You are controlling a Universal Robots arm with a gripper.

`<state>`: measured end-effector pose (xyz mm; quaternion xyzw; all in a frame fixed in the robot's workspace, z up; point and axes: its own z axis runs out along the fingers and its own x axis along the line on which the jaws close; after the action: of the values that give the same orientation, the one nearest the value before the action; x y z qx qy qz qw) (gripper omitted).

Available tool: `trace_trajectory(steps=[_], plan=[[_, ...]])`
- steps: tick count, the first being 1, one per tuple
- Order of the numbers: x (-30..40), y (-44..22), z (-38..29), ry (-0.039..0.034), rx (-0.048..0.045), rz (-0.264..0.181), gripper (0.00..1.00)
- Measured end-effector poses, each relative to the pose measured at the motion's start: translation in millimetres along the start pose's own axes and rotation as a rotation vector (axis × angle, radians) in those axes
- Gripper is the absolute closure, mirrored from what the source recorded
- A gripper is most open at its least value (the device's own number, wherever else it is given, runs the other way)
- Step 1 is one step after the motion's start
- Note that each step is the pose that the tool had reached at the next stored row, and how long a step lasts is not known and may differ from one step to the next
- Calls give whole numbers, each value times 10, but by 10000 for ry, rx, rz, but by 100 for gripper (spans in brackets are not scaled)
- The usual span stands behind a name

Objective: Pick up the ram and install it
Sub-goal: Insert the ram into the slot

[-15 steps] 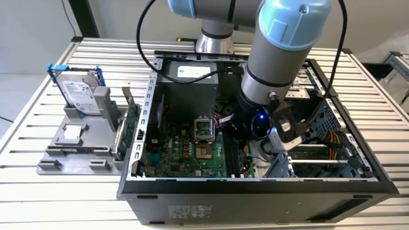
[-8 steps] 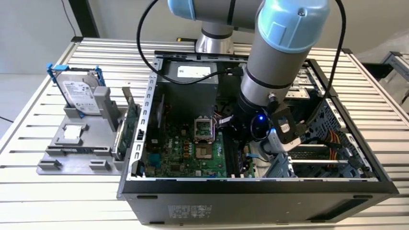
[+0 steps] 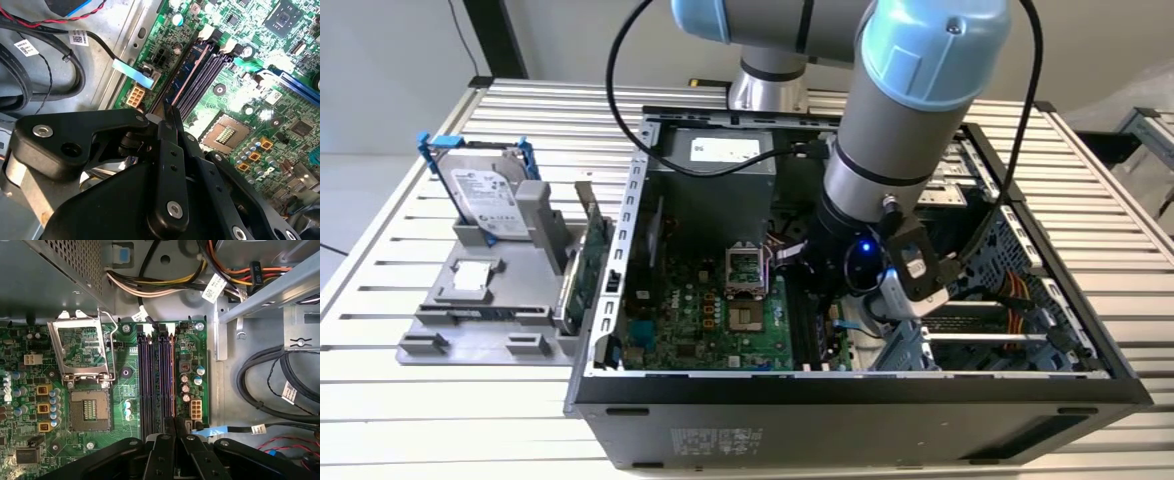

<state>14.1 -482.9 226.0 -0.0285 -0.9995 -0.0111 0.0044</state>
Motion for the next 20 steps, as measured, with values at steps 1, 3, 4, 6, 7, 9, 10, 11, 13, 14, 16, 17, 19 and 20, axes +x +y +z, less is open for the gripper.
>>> trace_trajectory(steps=[1,3,4,6,7,9,10,11,13,14,16,17,19,20], plan=[[0,0,0,2,7,0,100],[-1,1,4,1,38,0,100],[-1,1,7,0,54,-1,100],[0,0,12,-2,82,1,100],[-1,0,16,-3,99,1,100],[-1,0,25,-4,119,1,100],[0,1,30,-4,127,1,100],[-1,1,37,-4,136,1,100],[-1,1,47,-4,143,1,100],[-1,0,48,-4,145,1,100],[0,0,50,-5,144,1,100],[0,1,52,-5,142,1,100],[-1,1,53,-5,141,1,100],[-1,1,53,-5,142,1,100]])
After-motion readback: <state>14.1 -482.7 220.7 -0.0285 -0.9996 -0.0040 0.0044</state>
